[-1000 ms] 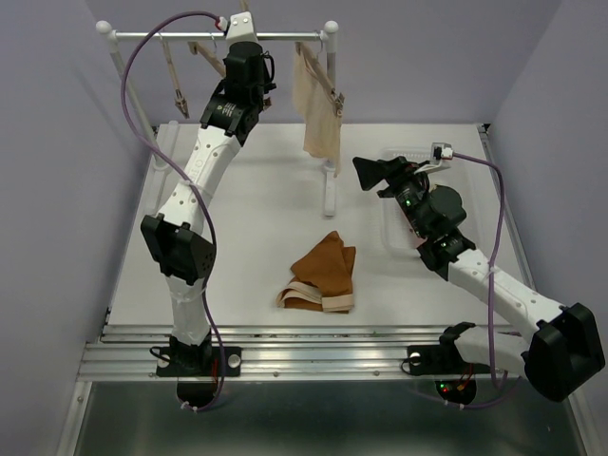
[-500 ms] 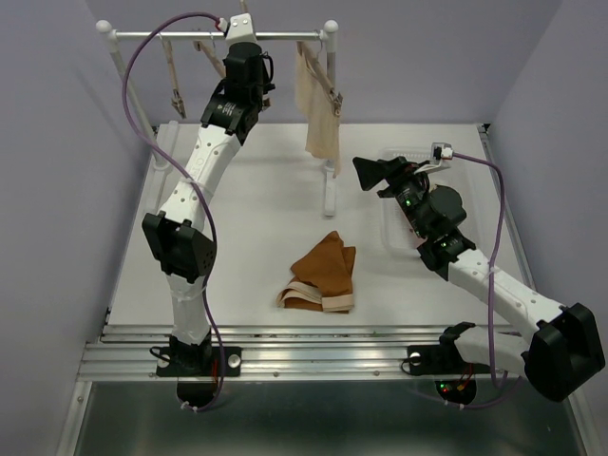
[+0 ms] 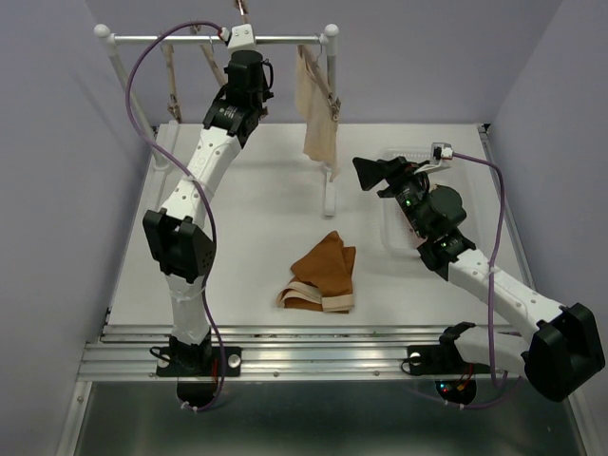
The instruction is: Remove the underwear clipped to the hanger
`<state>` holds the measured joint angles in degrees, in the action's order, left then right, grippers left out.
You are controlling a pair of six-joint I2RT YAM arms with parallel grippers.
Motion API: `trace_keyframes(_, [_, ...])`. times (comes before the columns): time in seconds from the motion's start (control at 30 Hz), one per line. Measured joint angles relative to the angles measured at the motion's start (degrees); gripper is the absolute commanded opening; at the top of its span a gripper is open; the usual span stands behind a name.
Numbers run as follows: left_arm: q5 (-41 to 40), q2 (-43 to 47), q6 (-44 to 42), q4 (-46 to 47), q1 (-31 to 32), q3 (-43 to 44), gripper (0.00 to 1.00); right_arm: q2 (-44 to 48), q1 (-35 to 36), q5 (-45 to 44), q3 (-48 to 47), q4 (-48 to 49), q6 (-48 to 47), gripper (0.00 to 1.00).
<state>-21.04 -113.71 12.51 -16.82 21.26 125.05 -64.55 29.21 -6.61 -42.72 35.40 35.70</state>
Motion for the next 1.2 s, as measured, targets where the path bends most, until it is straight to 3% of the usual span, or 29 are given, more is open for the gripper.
trace_keyframes(0.1, [0.00,0.17,0.02,1.20,-0.07,-0.90,0.14,0.00,0.00,0.20,0.00,0.00,0.02,1.00])
trace_keyframes(0.27, [0.26,2.29,0.63,1.57,-0.04,-3.63,0.49,0.00,0.00,0.70,0.00,0.02,0.04,1.00])
trace_keyframes(0.43, [1.44,5.35,0.79,0.90,-0.07,-7.23,0.66,0.00,0.00,1.16,-0.31,-0.17,-0.07,1.00])
trace_keyframes(0.47, [1.86,6.08,0.85,1.01,-0.07,-8.15,0.89,0.00,0.00,1.25,-0.44,-0.28,-0.20,1.00])
trace_keyframes(0.5, [2.19,6.71,0.96,0.96,-0.04,-8.92,0.98,0.00,0.00,1.29,-0.66,-0.42,-0.39,1.00])
trace_keyframes(1.2, [15.87,26.34,3.04,9.31,1.68,-23.28,0.99,2.25,0.00,-0.31,-3.34,-8.90,-7.02,1.00])
